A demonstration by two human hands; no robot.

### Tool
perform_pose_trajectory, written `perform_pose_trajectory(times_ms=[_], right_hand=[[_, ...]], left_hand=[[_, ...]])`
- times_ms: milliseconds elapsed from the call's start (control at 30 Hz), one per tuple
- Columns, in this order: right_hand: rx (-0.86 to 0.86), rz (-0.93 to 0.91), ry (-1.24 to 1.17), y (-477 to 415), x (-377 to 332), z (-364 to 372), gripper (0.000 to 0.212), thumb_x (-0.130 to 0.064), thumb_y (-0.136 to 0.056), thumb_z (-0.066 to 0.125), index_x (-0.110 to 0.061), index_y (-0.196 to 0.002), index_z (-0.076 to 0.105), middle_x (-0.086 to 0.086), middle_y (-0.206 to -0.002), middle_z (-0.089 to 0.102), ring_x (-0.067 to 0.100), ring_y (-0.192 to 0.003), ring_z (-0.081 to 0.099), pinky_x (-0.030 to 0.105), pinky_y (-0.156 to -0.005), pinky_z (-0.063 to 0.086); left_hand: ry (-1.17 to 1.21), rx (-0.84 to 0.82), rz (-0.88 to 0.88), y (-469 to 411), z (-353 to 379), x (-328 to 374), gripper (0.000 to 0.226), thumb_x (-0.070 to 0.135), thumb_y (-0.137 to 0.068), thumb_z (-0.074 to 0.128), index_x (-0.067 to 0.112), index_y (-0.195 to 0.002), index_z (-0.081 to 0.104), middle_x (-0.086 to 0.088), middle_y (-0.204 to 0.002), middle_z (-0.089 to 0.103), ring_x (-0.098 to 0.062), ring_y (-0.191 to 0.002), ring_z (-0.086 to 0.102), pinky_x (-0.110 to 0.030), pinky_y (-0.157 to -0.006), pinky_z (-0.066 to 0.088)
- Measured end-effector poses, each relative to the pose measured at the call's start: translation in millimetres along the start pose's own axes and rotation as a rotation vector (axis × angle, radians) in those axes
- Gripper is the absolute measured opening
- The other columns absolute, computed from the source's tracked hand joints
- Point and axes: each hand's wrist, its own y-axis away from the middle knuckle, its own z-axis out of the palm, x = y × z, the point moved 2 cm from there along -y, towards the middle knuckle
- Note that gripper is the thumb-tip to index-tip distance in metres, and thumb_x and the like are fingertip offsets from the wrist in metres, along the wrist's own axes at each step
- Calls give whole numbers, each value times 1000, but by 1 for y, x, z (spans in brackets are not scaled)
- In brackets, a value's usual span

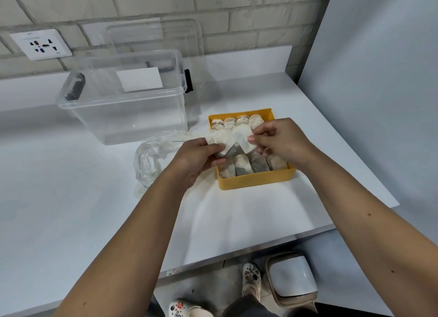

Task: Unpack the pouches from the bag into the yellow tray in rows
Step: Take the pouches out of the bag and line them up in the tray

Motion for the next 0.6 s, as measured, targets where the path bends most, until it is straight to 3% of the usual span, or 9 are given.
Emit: perform_pose_trajectory(times_ms=[67, 200, 367, 600], right_hand=[[-27, 98, 121, 1, 11, -9, 14, -12, -80, 79, -9, -91, 70, 1, -67, 63, 13, -55, 56, 25, -54, 49], [-131, 164, 365, 4, 25, -13, 15, -17, -73, 84, -18, -76, 70, -9, -71, 61, 7, -68, 55, 24, -68, 45], [-19, 129, 501, 0, 30, -11, 16, -20, -73, 83, -21, -72, 68, -15, -77, 61, 14, -88, 62, 34, -83, 53], [-56, 158, 668, 1, 38, -3, 22, -34, -66, 86, -23, -69, 68, -10, -79, 67, 14, -83, 63, 37, -78, 56]], left_hand=[[15, 33, 12, -1, -3, 1, 15, 0, -90, 66, -1, -105, 66, -15, -101, 72, -21, -81, 74, -22, -68, 61], [15, 41, 25, 0, -3, 2, 6, 1, -92, 64, 3, -98, 65, -15, -99, 73, -19, -76, 75, -21, -64, 60], [34, 16, 16, 4, 5, 3, 2, 1, -94, 61, 2, -95, 61, -14, -95, 72, -20, -73, 75, -21, -60, 59], [33, 6, 30, 3, 4, 4, 5, 2, -95, 60, 2, -100, 61, -17, -102, 72, -23, -77, 75, -22, -62, 59]])
